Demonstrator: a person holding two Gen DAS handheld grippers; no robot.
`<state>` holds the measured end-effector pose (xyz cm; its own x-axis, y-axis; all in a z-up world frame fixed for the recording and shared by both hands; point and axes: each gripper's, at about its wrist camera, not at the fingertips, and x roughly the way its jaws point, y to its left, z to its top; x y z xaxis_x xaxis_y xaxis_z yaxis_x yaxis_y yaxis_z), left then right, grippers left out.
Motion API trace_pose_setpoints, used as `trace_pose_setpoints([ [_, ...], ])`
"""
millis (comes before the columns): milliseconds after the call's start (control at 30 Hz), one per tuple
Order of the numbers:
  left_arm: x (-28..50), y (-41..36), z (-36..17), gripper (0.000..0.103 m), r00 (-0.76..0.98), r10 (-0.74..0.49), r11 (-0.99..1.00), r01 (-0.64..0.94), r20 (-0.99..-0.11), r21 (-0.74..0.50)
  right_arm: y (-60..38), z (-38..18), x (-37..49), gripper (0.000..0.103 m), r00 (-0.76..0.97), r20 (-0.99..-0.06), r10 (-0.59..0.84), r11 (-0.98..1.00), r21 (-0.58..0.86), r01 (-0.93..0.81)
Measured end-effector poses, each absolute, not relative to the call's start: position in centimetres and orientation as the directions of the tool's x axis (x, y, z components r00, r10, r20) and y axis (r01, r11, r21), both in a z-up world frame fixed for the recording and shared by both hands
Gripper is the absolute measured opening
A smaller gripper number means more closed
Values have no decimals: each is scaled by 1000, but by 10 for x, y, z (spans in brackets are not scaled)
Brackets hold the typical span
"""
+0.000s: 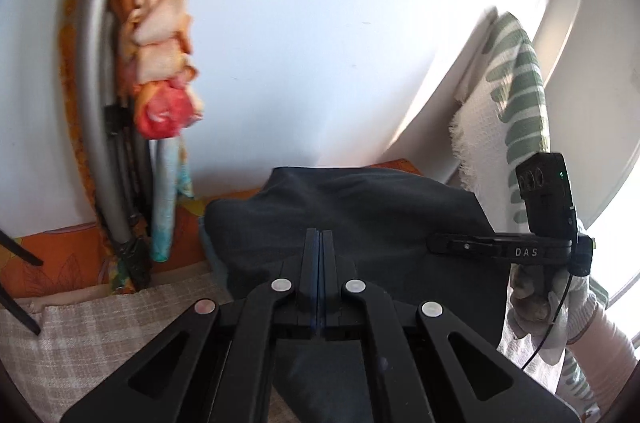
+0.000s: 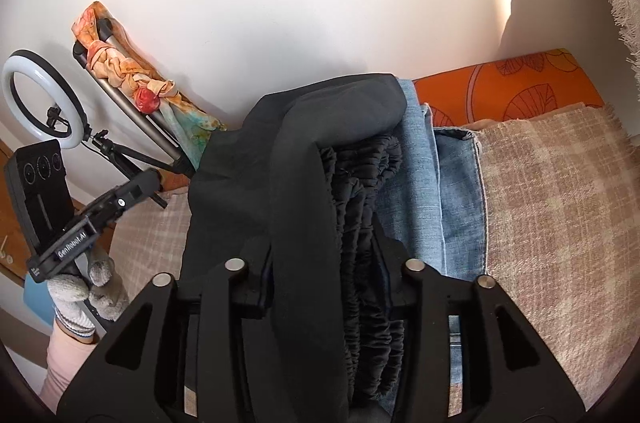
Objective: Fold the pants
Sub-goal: 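Carry the trousers with both grippers and lay them onto the folded jeans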
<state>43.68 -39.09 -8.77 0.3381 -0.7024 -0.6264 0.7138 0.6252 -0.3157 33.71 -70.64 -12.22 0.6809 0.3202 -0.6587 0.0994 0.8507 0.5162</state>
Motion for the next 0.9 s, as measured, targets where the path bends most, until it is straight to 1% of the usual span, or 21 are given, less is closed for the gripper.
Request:
trace_pose_setpoints([
  [33, 434, -403, -92, 0, 319, -698, 615, 726, -642, -308, -711, -120, 333, 65, 686, -654, 319, 845, 524, 107],
  [67, 434, -410, -98, 0, 303, -691, 612, 728, -657, -308, -717, -118, 331, 70, 696, -641, 325, 830, 546, 114],
  [133, 434, -426, -114, 0, 260, -679, 610, 721, -687, -329, -731, -115, 328, 70, 713, -601, 360, 786, 607, 115],
  [200, 427, -441, -128, 0, 215, -678, 593, 725, -703, -350, -741, -114, 335, 76, 715, -581, 388, 747, 653, 126],
  [233, 420, -443, -131, 0, 200, -677, 582, 735, -708, -348, -746, -116, 342, 80, 710, -574, 408, 724, 677, 131],
  [300, 400, -450, -139, 0, 172, -665, 549, 772, -726, -321, -749, -122, 354, 80, 698, -579, 422, 705, 693, 150],
  [333, 393, -452, -143, 0, 159, -658, 536, 785, -736, -310, -747, -126, 361, 73, 695, -594, 404, 714, 680, 167],
  [367, 386, -455, -147, 0, 149, -647, 527, 796, -748, -298, -742, -127, 367, 43, 695, -603, 392, 730, 663, 164],
  [400, 378, -456, -155, 0, 135, -634, 521, 802, -761, -292, -735, -126, 370, 33, 694, -615, 375, 752, 639, 160],
  [467, 374, -458, -166, 0, 120, -616, 524, 801, -778, -291, -711, -109, 366, 27, 719, -620, 315, 845, 528, 85],
  [533, 373, -457, -173, 0, 115, -621, 523, 798, -775, -300, -689, -91, 357, 24, 737, -644, 205, 944, 328, 24],
  [567, 374, -456, -173, 0, 104, -632, 521, 791, -768, -321, -685, -92, 357, 23, 734, -666, 137, 968, 247, 43],
  [600, 377, -455, -173, 0, 90, -641, 521, 780, -762, -346, -688, -100, 361, 23, 705, -707, 58, 979, 177, 98],
  [633, 381, -454, -174, 0, 73, -651, 524, 764, -756, -378, -692, -108, 365, 24, 682, -730, 32, 979, 160, 125],
  [700, 387, -456, -177, 0, 47, -655, 537, 731, -754, -421, -700, -113, 364, 34, 676, -737, 30, 969, 189, 162],
  [733, 387, -458, -178, 0, 43, -652, 541, 725, -757, -426, -703, -111, 360, 46, 684, -729, 25, 963, 202, 180],
  [767, 386, -460, -177, 0, 48, -649, 544, 727, -760, -419, -704, -107, 356, 53, 691, -722, 22, 956, 219, 198],
  [833, 378, -464, -174, 0, 76, -635, 543, 752, -768, -374, -704, -101, 346, 53, 695, -717, 54, 947, 258, 193],
  [900, 370, -469, -171, 0, 95, -623, 550, 759, -776, -349, -701, -93, 328, 58, 702, -709, 64, 944, 271, 188],
])
